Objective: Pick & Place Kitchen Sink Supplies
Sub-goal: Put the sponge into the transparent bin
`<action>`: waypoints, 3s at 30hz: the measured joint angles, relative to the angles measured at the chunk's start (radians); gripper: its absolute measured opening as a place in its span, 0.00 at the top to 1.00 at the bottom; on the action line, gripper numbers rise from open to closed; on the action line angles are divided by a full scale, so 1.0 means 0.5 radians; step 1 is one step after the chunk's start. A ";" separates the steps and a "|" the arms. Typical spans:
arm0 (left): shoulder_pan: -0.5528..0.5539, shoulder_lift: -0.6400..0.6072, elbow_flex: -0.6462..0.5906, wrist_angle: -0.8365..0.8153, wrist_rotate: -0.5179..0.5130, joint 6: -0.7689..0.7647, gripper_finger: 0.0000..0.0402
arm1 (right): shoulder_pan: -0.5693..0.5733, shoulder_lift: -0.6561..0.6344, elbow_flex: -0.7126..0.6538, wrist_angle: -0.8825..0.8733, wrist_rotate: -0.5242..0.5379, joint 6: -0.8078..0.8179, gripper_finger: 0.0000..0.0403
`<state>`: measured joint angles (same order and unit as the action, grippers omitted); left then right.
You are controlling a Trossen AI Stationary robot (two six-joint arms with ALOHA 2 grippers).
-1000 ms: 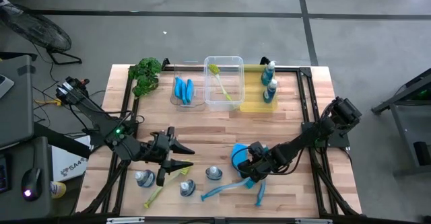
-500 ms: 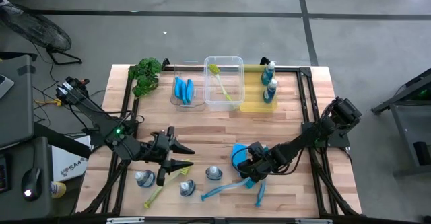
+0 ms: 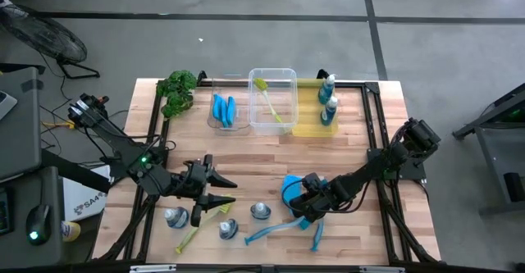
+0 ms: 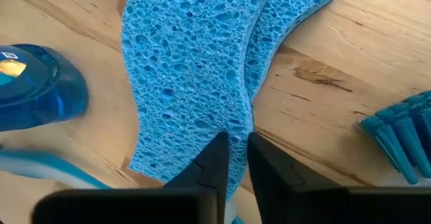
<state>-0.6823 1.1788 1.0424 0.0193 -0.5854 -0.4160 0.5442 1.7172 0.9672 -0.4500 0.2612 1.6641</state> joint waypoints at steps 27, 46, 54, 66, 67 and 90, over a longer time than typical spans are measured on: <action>0.003 0.000 0.000 0.003 -0.005 -0.015 0.56 | -0.001 -0.285 0.000 0.005 0.123 -0.215 1.00; 0.219 0.022 0.000 0.029 -0.374 -0.219 0.56 | -0.002 -0.781 0.000 -0.170 0.914 -1.085 1.00; 0.647 0.123 -0.001 0.034 -0.038 -0.261 0.52 | -0.015 -0.951 0.000 -0.169 1.135 -1.507 1.00; 1.081 0.266 -0.001 0.257 0.612 -0.452 0.24 | -0.272 -1.165 0.001 -0.168 0.664 -2.362 1.00; 1.103 0.268 -0.001 0.255 0.621 -0.483 0.24 | -0.307 -1.170 0.001 -0.169 0.596 -2.431 1.00; 1.195 0.269 -0.001 0.217 0.794 -0.706 0.29 | -0.711 -0.678 0.875 -0.974 0.233 -3.594 1.00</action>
<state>-0.0849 1.3132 1.0420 0.1275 -0.1885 -0.7689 0.1888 1.3785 1.4045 -0.9368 0.3779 -0.1326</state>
